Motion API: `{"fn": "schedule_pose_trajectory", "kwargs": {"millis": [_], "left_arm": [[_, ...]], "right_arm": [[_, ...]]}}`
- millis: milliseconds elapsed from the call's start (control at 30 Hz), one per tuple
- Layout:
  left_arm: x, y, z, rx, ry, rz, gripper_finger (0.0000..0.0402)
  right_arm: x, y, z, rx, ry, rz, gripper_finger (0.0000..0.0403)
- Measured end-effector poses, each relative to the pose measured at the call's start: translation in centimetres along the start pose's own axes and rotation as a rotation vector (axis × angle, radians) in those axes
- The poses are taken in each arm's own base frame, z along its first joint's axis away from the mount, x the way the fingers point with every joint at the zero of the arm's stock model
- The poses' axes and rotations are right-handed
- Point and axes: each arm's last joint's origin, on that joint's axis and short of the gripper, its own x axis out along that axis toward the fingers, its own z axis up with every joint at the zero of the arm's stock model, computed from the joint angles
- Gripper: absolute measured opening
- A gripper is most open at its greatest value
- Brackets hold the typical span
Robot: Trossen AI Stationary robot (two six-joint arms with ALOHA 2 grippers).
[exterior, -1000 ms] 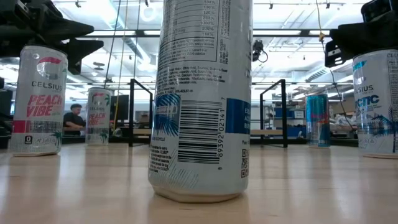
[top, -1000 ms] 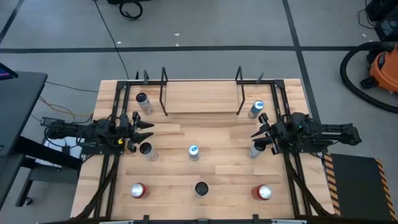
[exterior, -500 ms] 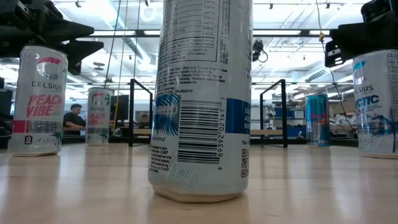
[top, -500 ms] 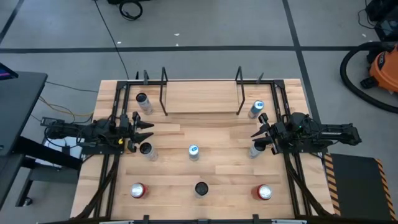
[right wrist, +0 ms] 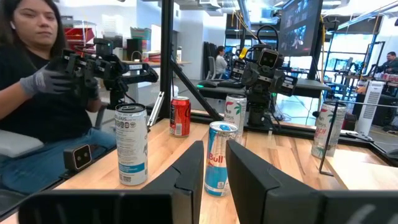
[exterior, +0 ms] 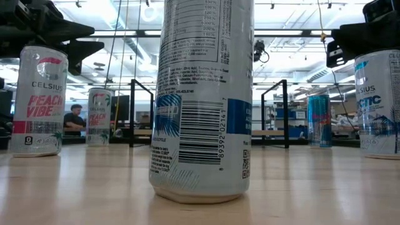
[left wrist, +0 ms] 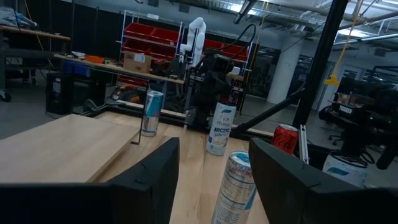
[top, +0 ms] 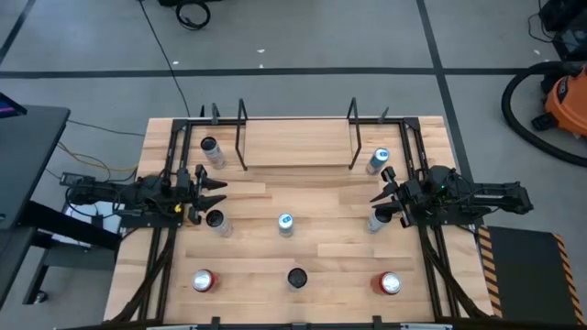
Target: Place canned beverage on shelf
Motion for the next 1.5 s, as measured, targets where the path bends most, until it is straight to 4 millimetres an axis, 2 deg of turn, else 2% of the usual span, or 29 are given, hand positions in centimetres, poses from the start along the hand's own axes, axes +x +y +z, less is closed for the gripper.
{"fn": "schedule_pose_trajectory", "kwargs": {"millis": [1033, 1333, 1400, 1500], "left_arm": [[0.00, 0.04, 0.00, 0.002, -0.002, 0.014, 0.0194], [0.00, 0.04, 0.02, 0.119, -0.004, 0.015, 0.0195], [0.00, 0.03, 0.07, 0.131, -0.009, 0.014, 0.0202], [0.00, 0.00, 0.13, 0.156, -0.014, 0.007, 0.0235]], "right_arm": [[0.00, 0.00, 0.00, 0.000, 0.000, 0.000, 0.0078], [0.00, 0.00, 0.00, 0.000, 0.000, 0.000, 0.0078], [0.00, 0.00, 0.01, 0.000, 0.000, 0.000, 0.0078], [0.00, 0.00, 0.01, 0.000, 0.000, 0.000, 0.0078]]}}
